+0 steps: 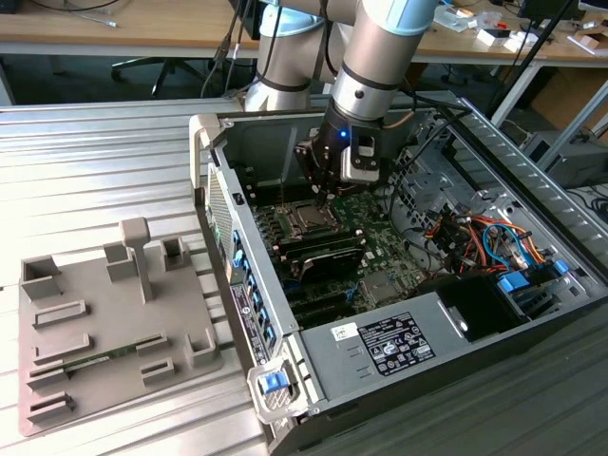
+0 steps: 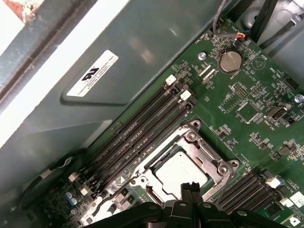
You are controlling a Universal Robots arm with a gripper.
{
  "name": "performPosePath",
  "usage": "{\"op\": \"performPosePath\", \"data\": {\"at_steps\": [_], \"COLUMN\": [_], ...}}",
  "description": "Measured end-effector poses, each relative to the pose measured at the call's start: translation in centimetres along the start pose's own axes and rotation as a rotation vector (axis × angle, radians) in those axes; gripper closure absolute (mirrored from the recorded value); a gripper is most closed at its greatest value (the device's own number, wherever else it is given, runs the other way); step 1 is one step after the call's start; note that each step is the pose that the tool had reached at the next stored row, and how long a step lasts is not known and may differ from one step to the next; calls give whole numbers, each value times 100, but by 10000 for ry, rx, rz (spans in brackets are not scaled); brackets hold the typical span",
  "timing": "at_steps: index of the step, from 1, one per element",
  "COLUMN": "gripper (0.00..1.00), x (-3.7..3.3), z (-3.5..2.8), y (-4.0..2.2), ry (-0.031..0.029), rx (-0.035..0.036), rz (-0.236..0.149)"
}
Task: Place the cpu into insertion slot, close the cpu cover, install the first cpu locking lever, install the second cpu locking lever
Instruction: 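Install the first cpu locking lever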
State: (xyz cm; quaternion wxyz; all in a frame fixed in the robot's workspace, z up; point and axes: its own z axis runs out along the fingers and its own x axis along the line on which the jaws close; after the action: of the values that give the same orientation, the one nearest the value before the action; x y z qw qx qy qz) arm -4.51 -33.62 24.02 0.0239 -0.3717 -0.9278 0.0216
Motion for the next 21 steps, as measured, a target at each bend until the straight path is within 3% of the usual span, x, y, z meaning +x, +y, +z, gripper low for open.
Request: {"op": "performPosePath", "data": {"at_steps": [2,21], "gripper": [89,89], "x": [0,0], "z": [0,0], "y": [0,0], "ry": [-23,-65], "rx": [11,31], "rz": [-383,-1122]}}
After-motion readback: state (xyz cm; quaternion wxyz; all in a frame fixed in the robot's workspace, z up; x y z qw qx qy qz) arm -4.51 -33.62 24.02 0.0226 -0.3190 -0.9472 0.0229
